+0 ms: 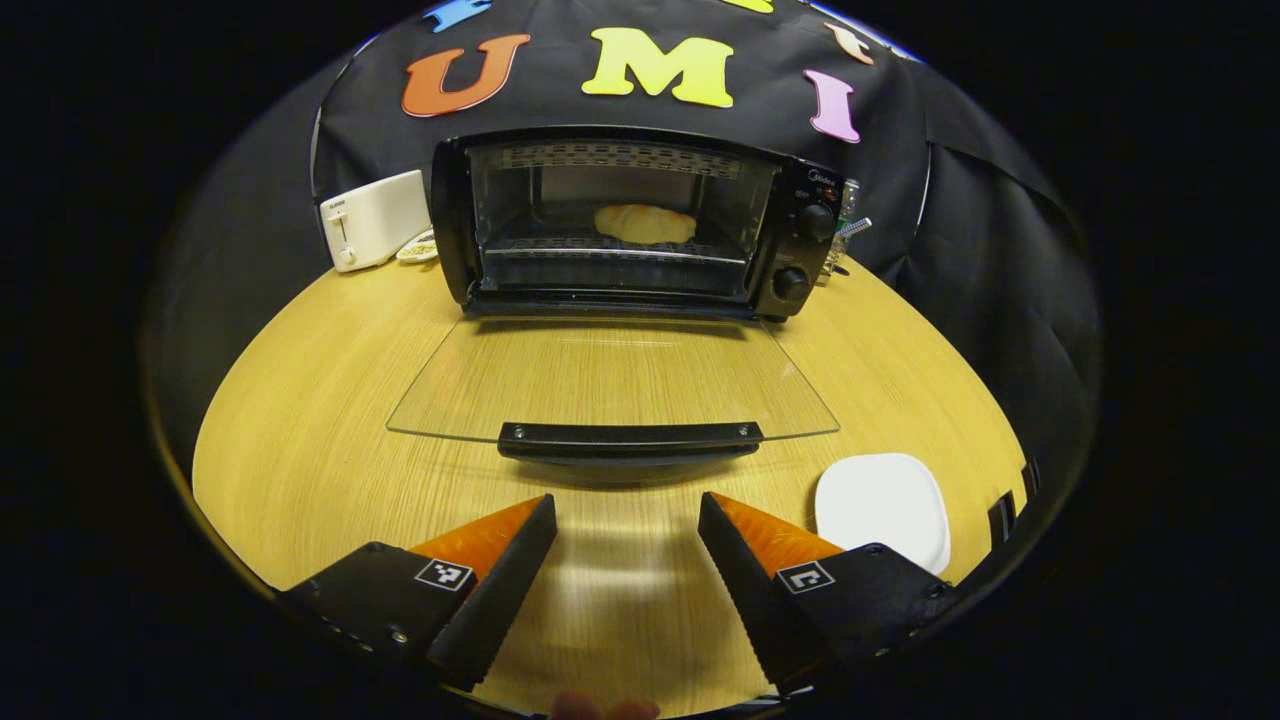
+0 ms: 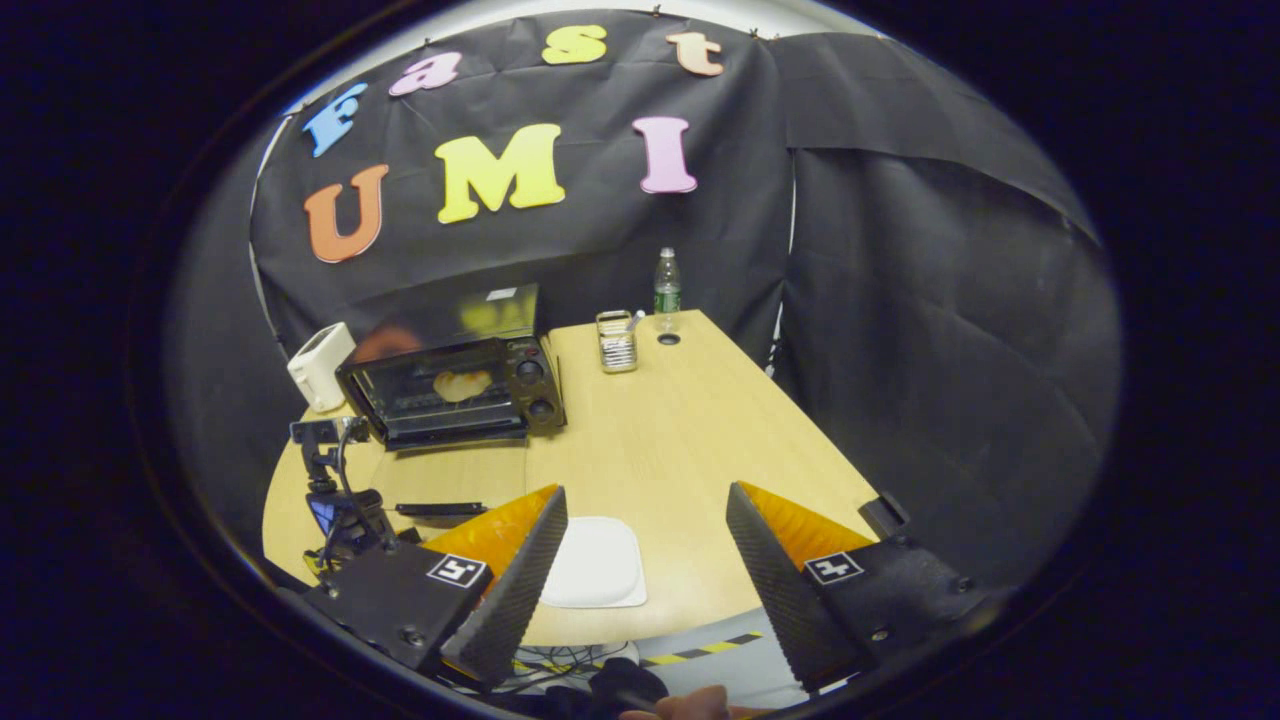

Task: Open the electric oven with the left hand, put the food in, and close the electric oven.

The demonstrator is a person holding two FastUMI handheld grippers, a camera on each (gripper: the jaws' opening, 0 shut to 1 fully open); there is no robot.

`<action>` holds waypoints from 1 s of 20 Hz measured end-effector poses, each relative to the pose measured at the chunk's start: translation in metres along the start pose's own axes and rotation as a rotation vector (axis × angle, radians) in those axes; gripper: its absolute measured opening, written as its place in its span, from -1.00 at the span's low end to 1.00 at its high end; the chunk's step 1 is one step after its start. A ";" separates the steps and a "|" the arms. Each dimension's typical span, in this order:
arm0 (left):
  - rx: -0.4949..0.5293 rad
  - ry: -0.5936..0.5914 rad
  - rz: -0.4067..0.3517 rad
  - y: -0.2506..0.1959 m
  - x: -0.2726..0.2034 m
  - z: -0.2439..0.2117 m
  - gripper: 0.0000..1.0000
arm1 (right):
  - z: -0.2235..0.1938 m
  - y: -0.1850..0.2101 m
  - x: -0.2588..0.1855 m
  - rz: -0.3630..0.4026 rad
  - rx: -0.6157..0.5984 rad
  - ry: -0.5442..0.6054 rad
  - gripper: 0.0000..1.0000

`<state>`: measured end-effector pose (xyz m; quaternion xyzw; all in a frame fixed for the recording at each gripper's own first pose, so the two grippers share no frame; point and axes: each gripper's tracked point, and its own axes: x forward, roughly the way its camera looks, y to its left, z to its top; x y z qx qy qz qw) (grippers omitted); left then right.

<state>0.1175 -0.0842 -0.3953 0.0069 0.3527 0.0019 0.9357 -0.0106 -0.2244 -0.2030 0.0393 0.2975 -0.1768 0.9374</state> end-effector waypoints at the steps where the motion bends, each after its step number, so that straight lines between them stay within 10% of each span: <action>1: -0.005 0.011 0.001 -0.001 0.005 -0.002 0.89 | 0.000 -0.003 0.001 -0.004 0.011 0.005 1.00; 13: -0.009 0.014 -0.020 -0.002 0.011 0.011 0.89 | -0.005 -0.002 -0.004 0.008 0.054 0.029 0.94; 20: -0.016 -0.144 -0.052 -0.009 -0.020 0.100 0.92 | 0.000 -0.008 -0.009 0.000 0.107 0.006 0.94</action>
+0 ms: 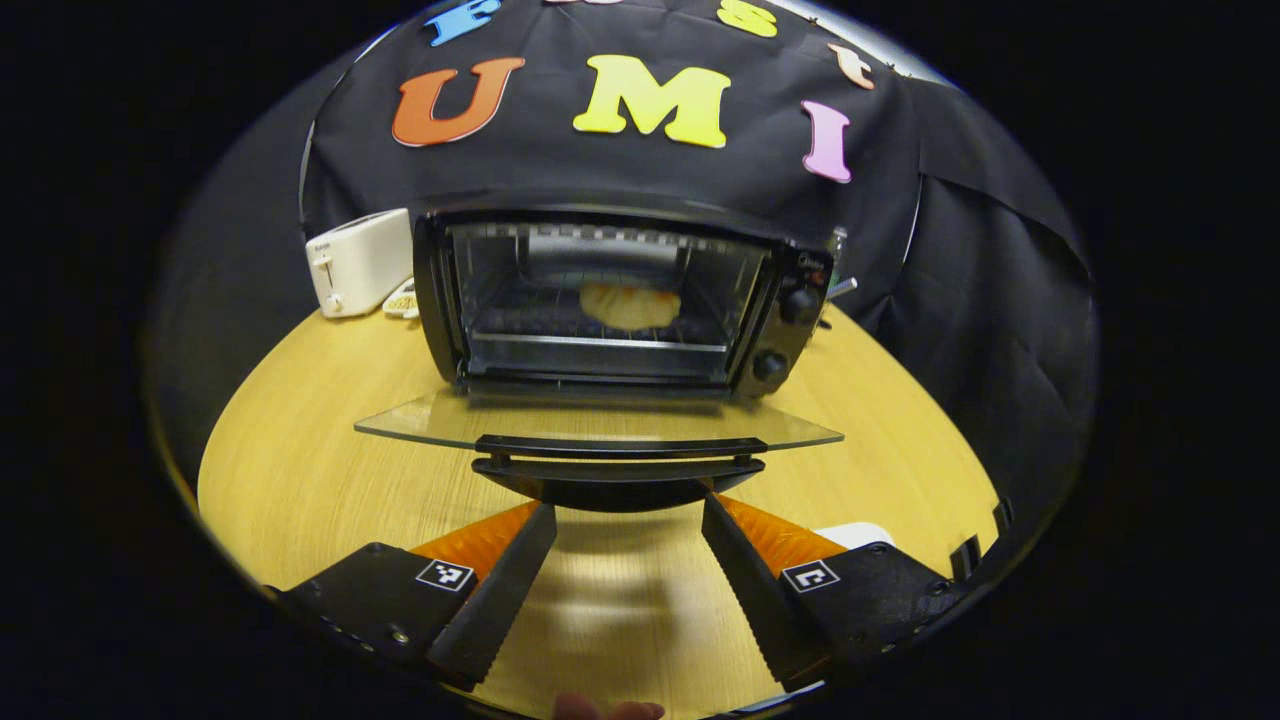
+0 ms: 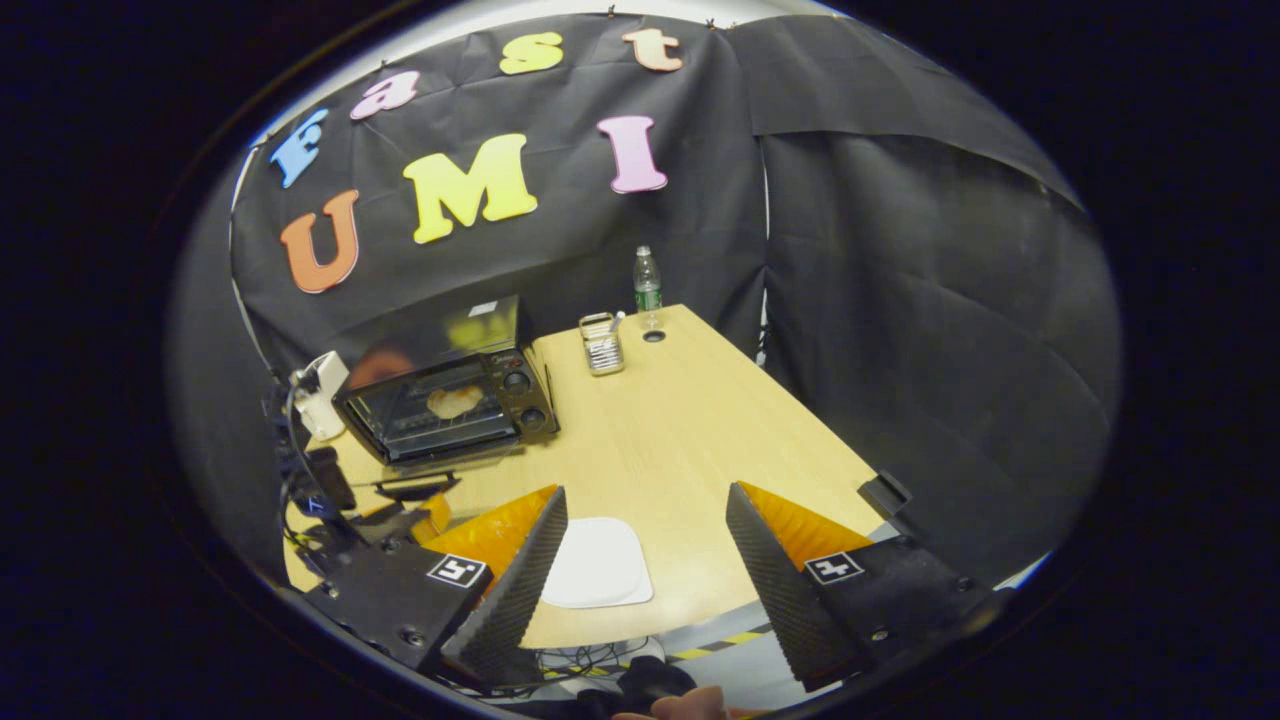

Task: Open the electric oven with the left hand, put the food in, and close the electric oven.

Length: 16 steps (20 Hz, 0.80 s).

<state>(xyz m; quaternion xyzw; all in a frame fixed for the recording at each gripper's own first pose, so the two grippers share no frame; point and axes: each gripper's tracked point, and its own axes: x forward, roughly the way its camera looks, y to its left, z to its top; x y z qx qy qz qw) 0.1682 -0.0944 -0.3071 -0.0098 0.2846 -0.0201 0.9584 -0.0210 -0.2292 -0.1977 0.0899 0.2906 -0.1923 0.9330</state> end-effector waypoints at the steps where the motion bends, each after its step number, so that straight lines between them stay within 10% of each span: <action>1: 0.001 -0.027 0.004 -0.001 0.001 0.019 0.94 | -0.001 -0.002 0.000 0.001 0.012 0.002 0.94; 10: 0.031 -0.183 0.037 0.004 0.021 0.123 0.89 | 0.030 -0.043 0.004 -0.032 -0.011 -0.060 0.94; 16: 0.046 -0.380 0.048 -0.002 -0.051 0.203 0.88 | 0.112 -0.002 0.012 0.110 -0.140 -0.282 0.94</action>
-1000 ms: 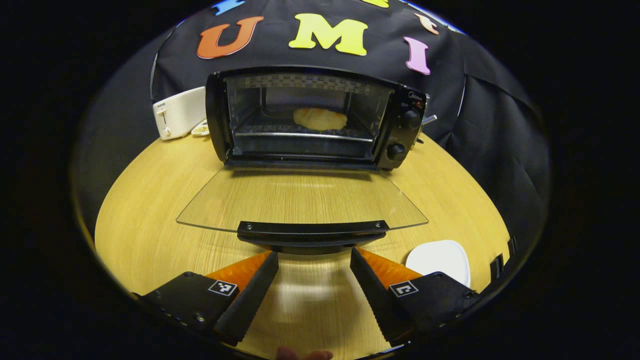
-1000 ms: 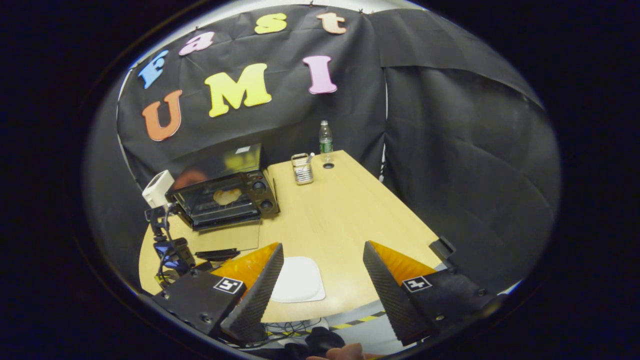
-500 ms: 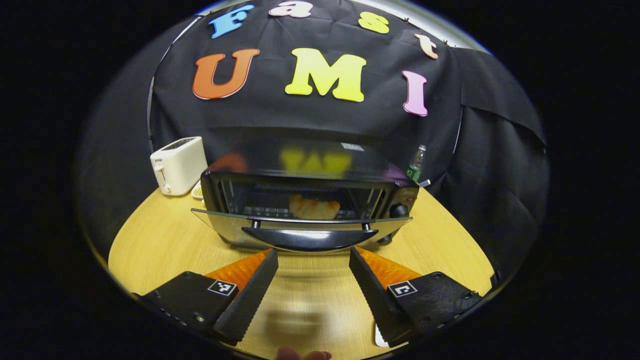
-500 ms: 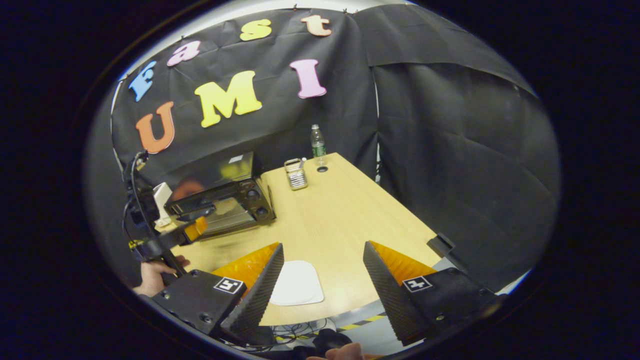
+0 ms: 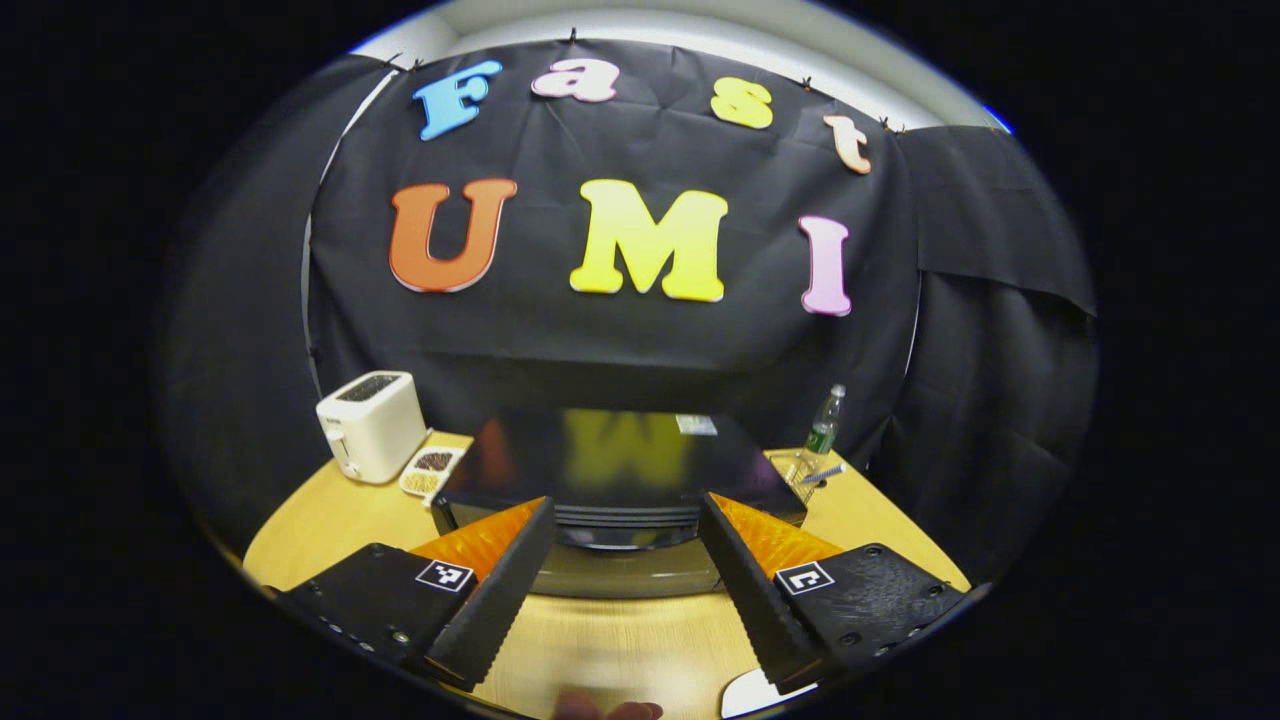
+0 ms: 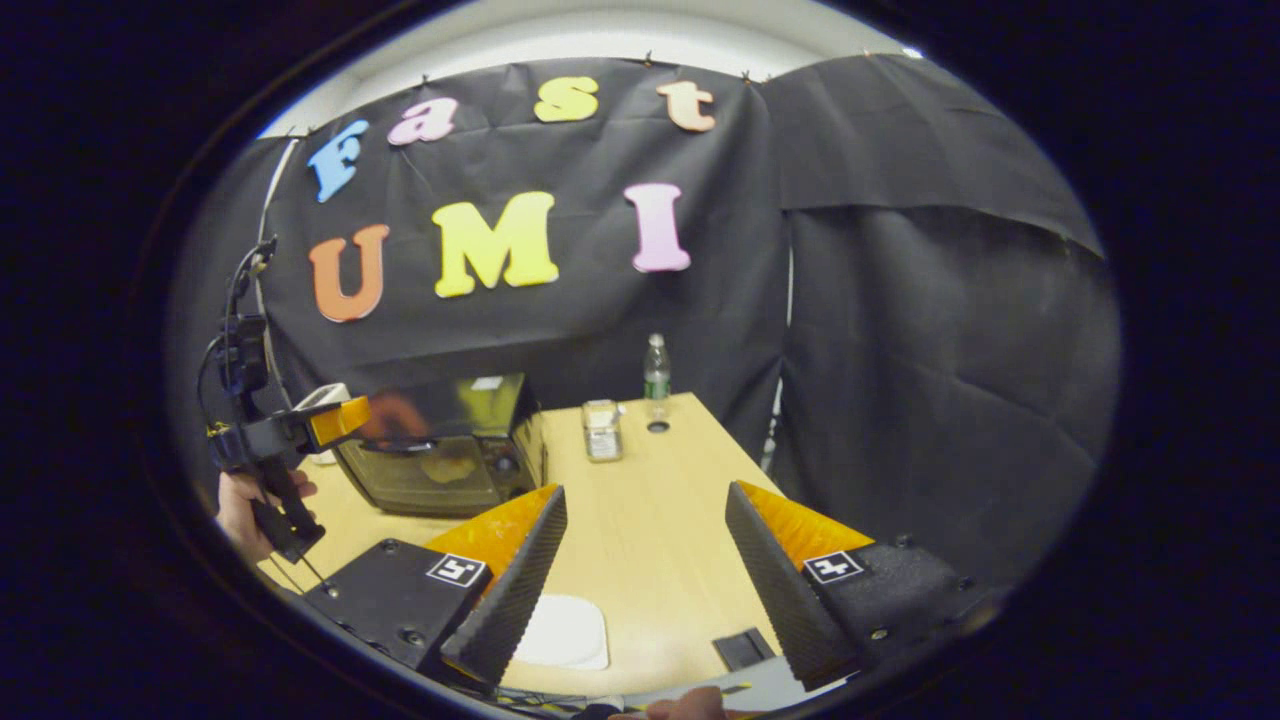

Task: Open the electric oven with the left hand, put the food in, and close the electric oven.

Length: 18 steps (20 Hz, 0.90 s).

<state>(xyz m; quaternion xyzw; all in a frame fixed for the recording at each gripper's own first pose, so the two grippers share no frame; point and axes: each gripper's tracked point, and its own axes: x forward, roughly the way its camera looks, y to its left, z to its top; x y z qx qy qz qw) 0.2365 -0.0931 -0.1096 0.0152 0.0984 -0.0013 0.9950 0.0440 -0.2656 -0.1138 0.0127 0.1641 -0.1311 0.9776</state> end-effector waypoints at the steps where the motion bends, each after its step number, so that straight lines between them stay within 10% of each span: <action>1: 0.005 -0.026 0.009 0.002 -0.013 0.017 0.88 | 0.008 0.009 0.005 0.026 -0.003 -0.024 0.97; 8: -0.022 -0.168 0.034 0.017 -0.149 0.095 0.87 | 0.062 0.081 -0.039 0.147 -0.008 -0.185 0.93; 18: -0.038 -0.211 0.088 0.065 -0.323 0.072 0.87 | 0.061 0.148 -0.183 0.256 -0.034 -0.248 0.93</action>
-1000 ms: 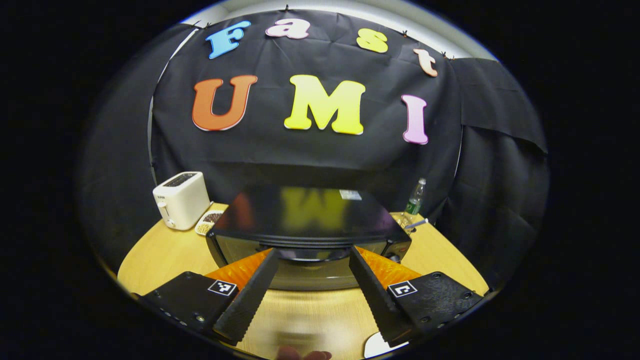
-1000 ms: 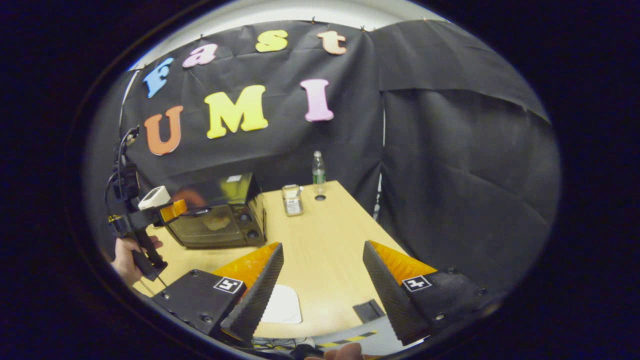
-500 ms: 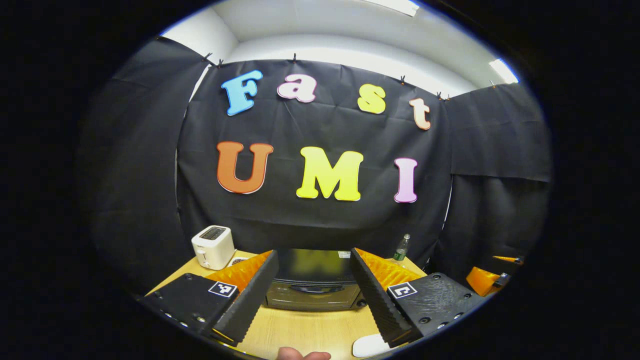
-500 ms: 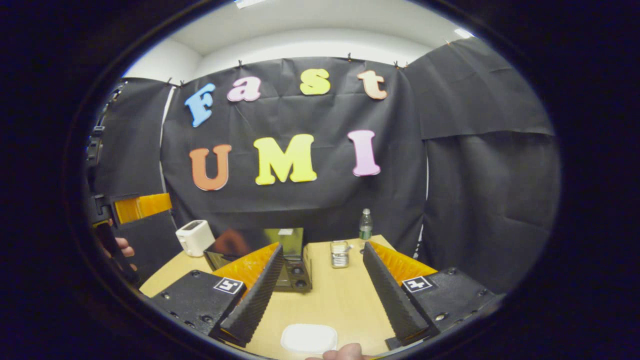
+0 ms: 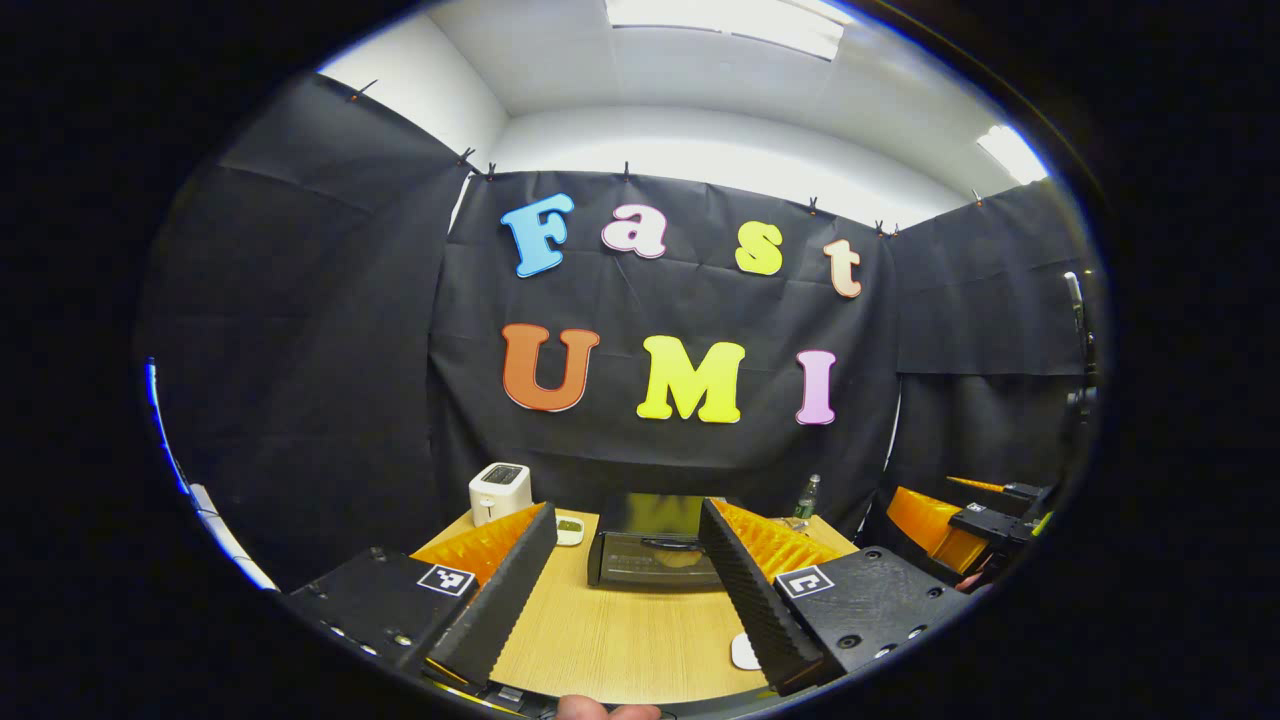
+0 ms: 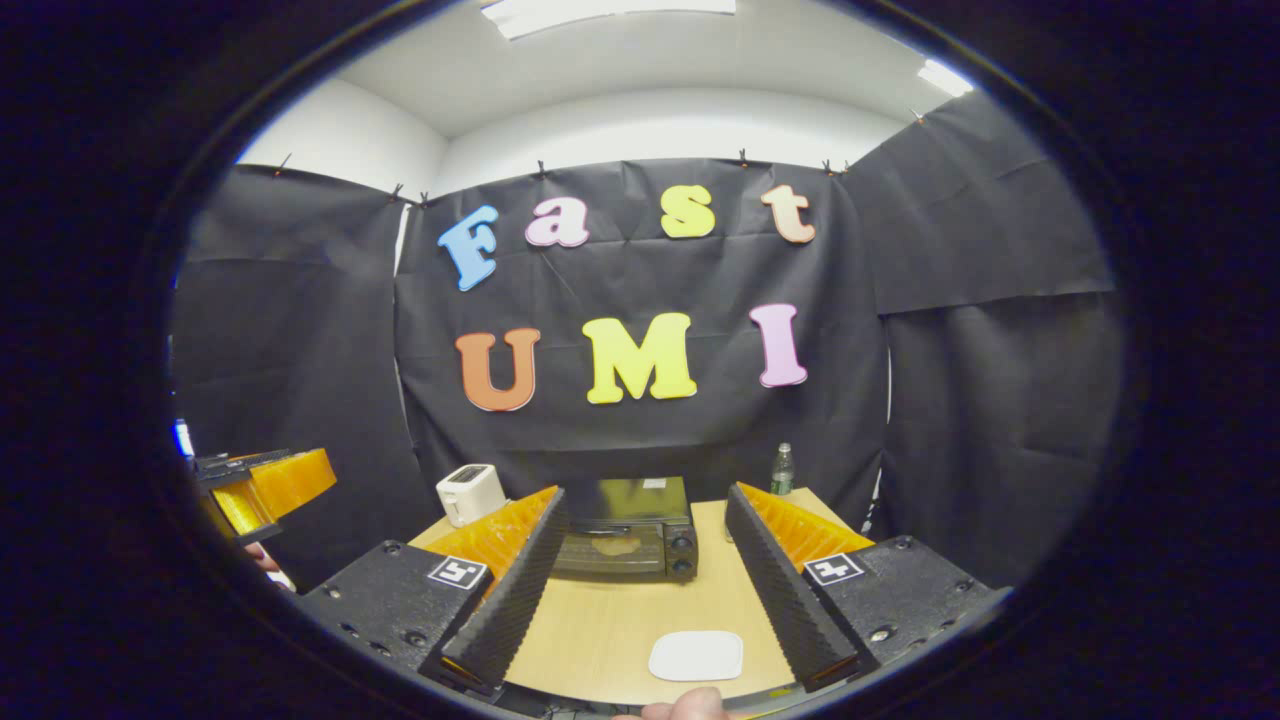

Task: Open the electric oven with the left hand, put the food in, and close the electric oven.

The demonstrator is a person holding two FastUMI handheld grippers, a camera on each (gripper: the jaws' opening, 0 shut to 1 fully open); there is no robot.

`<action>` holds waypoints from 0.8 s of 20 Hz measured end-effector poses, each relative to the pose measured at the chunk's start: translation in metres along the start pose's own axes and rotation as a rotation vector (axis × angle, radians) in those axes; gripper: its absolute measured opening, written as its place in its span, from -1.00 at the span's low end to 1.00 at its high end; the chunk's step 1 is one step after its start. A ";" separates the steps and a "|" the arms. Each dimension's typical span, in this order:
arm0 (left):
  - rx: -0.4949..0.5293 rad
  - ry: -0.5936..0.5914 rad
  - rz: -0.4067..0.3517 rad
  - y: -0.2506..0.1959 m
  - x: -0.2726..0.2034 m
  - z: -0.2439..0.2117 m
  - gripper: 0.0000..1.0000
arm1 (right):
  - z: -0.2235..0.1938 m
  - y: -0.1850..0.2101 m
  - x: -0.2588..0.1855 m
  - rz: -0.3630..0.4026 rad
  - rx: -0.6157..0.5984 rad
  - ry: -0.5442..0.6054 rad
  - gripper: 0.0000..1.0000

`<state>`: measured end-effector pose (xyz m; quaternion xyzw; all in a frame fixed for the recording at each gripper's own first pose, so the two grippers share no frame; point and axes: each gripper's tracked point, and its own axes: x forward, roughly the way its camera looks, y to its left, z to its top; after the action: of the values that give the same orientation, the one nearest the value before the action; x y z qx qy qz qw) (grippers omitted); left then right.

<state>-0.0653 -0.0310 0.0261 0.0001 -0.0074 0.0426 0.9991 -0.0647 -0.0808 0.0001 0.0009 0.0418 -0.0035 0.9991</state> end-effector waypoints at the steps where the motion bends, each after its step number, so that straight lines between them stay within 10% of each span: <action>1: -0.001 0.012 0.004 0.003 -0.011 -0.004 0.87 | -0.002 0.008 -0.010 0.009 -0.010 0.004 0.93; 16: -0.007 0.005 0.011 -0.002 -0.080 -0.006 0.87 | -0.012 0.041 -0.077 0.086 -0.048 0.001 0.94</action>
<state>-0.1443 -0.0402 0.0187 -0.0037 -0.0051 0.0478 0.9988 -0.1423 -0.0392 -0.0048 -0.0213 0.0423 0.0407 0.9981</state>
